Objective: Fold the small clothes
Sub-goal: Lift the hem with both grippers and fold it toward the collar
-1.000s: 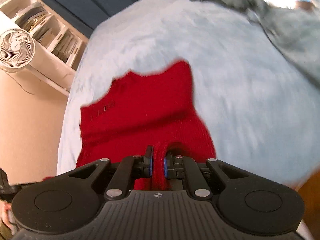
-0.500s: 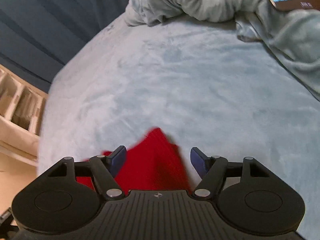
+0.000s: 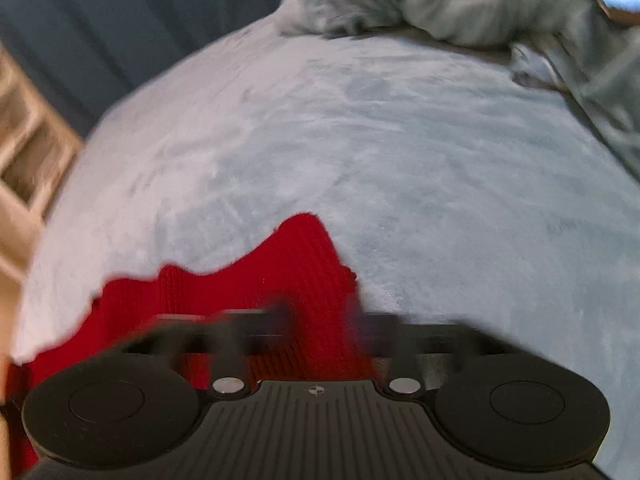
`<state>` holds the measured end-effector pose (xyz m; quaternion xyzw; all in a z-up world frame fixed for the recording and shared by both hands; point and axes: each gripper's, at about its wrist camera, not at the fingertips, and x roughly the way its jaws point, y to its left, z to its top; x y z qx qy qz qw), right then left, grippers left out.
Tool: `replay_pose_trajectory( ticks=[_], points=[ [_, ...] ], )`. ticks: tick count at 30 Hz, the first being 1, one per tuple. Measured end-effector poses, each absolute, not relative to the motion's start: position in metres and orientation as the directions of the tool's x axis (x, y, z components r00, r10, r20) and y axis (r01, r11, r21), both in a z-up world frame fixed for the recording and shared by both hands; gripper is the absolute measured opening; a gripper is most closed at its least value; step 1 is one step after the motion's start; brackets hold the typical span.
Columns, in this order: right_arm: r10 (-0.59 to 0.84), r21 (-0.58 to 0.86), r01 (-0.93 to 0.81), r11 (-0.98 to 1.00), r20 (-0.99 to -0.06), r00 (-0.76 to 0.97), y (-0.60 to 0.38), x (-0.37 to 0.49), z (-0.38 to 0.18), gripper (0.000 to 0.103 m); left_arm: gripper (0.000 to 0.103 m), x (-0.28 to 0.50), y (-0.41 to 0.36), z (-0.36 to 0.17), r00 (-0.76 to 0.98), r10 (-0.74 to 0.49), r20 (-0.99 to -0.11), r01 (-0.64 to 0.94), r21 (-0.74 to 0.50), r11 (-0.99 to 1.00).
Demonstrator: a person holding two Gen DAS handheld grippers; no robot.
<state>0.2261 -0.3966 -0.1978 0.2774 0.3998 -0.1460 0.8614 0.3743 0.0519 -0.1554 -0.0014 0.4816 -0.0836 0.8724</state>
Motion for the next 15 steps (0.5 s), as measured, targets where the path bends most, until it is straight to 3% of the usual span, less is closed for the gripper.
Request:
replay_pose_trajectory(
  ticks=[4, 7, 9, 12, 15],
  points=[
    [-0.045, 0.374, 0.396, 0.839, -0.677, 0.735, -0.391, 0.204, -0.154, 0.01, 0.014, 0.359, 0.098, -0.114, 0.57, -0.291, -0.768, 0.097, -0.29, 0.952],
    [-0.037, 0.426, 0.348, 0.835, -0.587, 0.808, -0.398, 0.186, -0.119, 0.01, 0.014, 0.357, 0.114, -0.101, 0.606, -0.301, -0.736, 0.077, -0.322, 0.943],
    [-0.052, 0.435, 0.361, 0.825, -0.577, 0.815, -0.407, 0.185, -0.113, 0.01, 0.014, 0.37, 0.121, -0.112, 0.585, -0.289, -0.758, 0.026, -0.339, 0.94],
    [-0.05, 0.43, 0.435, 0.791, -0.663, 0.747, -0.419, 0.202, -0.142, 0.01, 0.015, 0.397, 0.122, -0.157, 0.477, -0.28, -0.833, -0.062, -0.349, 0.935],
    [-0.031, 0.368, 0.52, 0.771, -0.794, 0.607, -0.419, 0.225, -0.197, 0.01, 0.023, 0.415, 0.109, -0.202, 0.414, -0.168, -0.895, -0.069, -0.215, 0.974]
  ],
)
